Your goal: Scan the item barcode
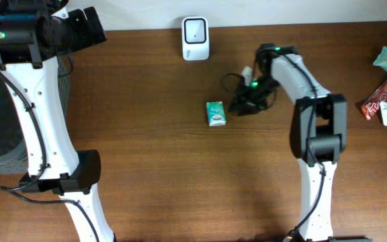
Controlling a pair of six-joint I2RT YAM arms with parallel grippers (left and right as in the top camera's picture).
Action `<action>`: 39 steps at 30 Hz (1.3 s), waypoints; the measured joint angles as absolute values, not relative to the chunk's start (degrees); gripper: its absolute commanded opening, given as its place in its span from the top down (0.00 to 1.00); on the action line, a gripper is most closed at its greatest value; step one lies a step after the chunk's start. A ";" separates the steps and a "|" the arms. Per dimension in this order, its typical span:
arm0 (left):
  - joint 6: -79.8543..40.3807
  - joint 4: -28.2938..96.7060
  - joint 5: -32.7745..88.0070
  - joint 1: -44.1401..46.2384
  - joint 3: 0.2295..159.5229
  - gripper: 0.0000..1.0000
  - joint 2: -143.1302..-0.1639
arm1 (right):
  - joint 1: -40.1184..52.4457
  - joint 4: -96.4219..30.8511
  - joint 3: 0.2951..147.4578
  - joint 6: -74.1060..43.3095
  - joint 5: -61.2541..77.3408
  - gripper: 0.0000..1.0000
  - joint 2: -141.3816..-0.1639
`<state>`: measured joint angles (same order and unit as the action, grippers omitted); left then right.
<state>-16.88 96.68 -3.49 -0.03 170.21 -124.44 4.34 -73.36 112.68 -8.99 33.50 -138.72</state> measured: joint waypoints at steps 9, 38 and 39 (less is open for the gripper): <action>-16.88 96.68 -3.49 -0.03 170.21 0.01 -124.44 | 4.58 -75.96 116.22 -7.22 29.78 0.47 -137.51; -16.88 96.68 -3.46 -0.03 170.21 0.01 -124.44 | 12.75 -60.58 131.96 -11.18 15.68 0.96 -136.55; -16.88 96.68 -3.49 -0.05 170.21 0.01 -124.44 | 13.43 -57.10 134.30 -10.28 11.40 0.96 -136.53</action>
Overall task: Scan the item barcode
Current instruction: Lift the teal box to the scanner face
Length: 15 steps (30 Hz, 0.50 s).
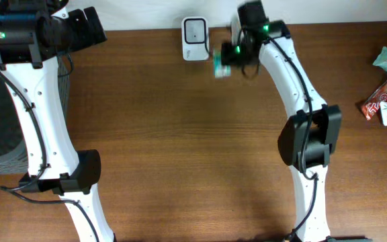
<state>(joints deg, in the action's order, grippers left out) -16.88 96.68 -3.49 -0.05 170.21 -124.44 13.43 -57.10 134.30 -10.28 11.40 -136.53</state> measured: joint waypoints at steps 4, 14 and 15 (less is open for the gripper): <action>-16.88 96.71 -3.46 -0.03 170.21 0.01 -124.44 | 17.12 -42.09 136.55 -1.34 -3.07 0.96 -136.05; -16.88 96.68 -3.49 -0.03 170.21 0.01 -124.44 | 22.35 -31.07 136.11 21.69 -10.00 0.96 -141.25; -16.88 96.68 -3.49 -0.03 170.21 0.01 -124.44 | 22.39 -30.55 136.07 21.76 -10.37 0.96 -141.40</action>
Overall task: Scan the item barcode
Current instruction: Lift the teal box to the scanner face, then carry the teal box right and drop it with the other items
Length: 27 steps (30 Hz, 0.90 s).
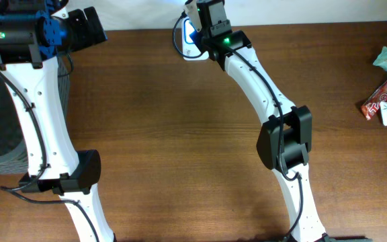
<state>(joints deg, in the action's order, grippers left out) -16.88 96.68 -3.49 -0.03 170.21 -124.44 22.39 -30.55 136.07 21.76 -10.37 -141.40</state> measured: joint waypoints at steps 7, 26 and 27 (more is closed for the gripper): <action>-16.88 96.66 -3.49 -0.03 170.21 0.01 -124.44 | 18.33 -33.87 136.07 6.24 -26.35 0.96 -141.25; -16.88 96.68 -3.49 -0.03 170.21 0.01 -124.44 | -21.71 -67.81 136.03 -20.86 -16.38 0.01 -140.29; -16.88 96.71 -3.49 -0.03 170.21 0.01 -124.44 | -21.71 -68.93 136.03 -20.88 -16.05 0.01 -139.85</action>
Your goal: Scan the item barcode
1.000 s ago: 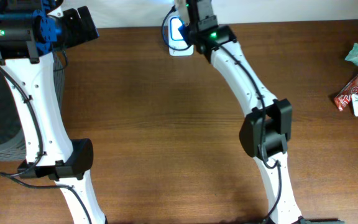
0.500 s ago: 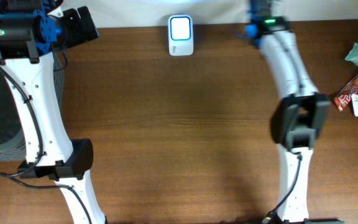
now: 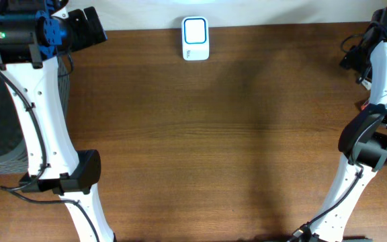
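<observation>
The white scanner [image 3: 195, 38] stands at the back centre of the table, its screen rimmed in blue. The item itself does not show anywhere in the overhead view. My right arm [image 3: 383, 54] has swung to the far right edge. Its gripper [image 3: 353, 60] is a dark shape near the back right corner, and whether it holds anything is not visible. My left gripper [image 3: 86, 30] hovers at the back left, over the table's edge, and its fingers cannot be made out.
A dark mesh bin sits off the table's left side under the left arm. A sliver of red wrapper [image 3: 366, 105] shows beside the right arm at the right edge. The brown wooden table [image 3: 200, 148] fills the middle.
My right arm was reaching over the scanner at the back centre and is now at the far right edge. The scanner is uncovered. The left arm has not moved.
My right gripper was at a small green box on the table's middle. Then it held the box raised just right of the scanner, then it hung over the scanner. Now the arm is at the right edge and the box is out of sight.
</observation>
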Controlling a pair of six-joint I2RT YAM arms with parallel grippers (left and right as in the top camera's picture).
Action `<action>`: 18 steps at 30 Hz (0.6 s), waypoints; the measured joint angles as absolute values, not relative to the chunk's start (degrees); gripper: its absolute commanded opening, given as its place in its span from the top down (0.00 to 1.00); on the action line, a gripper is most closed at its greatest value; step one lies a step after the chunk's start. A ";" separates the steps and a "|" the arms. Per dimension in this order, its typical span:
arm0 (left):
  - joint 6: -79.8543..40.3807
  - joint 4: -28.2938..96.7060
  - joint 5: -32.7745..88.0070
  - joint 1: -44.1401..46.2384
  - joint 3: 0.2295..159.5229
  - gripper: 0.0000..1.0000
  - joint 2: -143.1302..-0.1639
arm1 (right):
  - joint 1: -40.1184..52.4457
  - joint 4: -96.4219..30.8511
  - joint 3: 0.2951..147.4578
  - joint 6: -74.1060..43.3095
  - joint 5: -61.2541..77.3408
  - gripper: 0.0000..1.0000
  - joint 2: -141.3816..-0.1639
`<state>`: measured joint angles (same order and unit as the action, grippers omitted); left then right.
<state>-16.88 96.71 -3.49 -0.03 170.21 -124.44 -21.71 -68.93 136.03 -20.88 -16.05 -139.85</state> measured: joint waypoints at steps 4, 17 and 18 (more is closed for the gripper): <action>-16.88 96.68 -3.49 -0.03 170.21 0.01 -124.44 | -21.54 -75.31 135.85 -21.06 -14.55 0.01 -133.82; -16.88 96.68 -3.49 -0.03 170.21 0.01 -124.44 | -10.70 -96.97 135.79 -22.94 -12.95 0.01 -102.59; -16.88 96.68 -3.46 -0.03 170.21 0.01 -124.44 | -9.21 -96.88 135.52 -22.52 -12.86 0.01 -101.21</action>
